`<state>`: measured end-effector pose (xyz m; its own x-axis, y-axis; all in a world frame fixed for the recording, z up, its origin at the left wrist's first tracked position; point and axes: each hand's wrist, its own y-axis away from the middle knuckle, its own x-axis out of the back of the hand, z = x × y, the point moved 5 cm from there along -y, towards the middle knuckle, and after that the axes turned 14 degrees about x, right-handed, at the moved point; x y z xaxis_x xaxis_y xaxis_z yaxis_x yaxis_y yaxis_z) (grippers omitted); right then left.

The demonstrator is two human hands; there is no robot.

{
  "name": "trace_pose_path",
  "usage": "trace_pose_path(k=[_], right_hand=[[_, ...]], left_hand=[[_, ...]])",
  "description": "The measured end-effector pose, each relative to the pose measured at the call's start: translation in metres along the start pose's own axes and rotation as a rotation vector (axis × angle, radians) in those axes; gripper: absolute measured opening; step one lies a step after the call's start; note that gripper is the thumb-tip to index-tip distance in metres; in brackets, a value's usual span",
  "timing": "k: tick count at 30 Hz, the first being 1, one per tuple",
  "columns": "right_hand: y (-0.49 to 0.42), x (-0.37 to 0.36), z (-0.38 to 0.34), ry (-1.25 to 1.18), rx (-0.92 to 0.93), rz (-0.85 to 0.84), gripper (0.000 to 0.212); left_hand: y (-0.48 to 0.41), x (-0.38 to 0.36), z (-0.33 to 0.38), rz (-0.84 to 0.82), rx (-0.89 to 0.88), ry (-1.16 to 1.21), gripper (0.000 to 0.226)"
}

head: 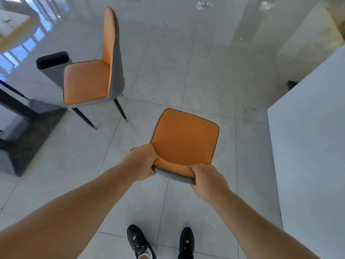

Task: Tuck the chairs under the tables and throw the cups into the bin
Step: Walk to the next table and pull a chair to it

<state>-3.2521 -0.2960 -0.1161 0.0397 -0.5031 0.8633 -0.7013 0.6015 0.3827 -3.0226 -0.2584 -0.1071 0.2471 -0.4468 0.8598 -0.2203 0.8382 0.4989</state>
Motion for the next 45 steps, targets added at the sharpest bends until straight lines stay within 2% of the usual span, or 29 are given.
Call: trace_pose_path(k=[6,12,17,22,29,37,45], right_hand=[[-0.027,0.006,-0.032,0.123,0.094,-0.066,0.034],[-0.08,0.008,-0.103,0.219,0.325,-0.084,0.035],[-0.122,-0.004,-0.183,0.3,0.526,-0.134,0.032],[-0.156,-0.023,-0.279,0.386,0.727,-0.217,0.031],[-0.19,-0.058,-0.421,0.509,0.962,-0.304,0.025],[-0.263,-0.074,-0.56,0.607,1.047,-0.316,0.021],[-0.342,-0.083,-0.65,0.622,1.166,-0.329,0.012]], left_hand=[[0.025,-0.006,-0.037,0.005,0.139,0.06,0.009],[0.067,-0.02,-0.115,-0.003,0.347,0.183,0.013],[0.115,-0.044,-0.189,0.016,0.529,0.321,0.007],[0.173,-0.073,-0.258,0.045,0.739,0.457,0.017],[0.249,-0.106,-0.344,0.08,0.96,0.588,0.016],[0.272,-0.11,-0.454,0.163,1.099,0.709,0.019],[0.261,-0.093,-0.557,0.197,1.192,0.735,0.018]])
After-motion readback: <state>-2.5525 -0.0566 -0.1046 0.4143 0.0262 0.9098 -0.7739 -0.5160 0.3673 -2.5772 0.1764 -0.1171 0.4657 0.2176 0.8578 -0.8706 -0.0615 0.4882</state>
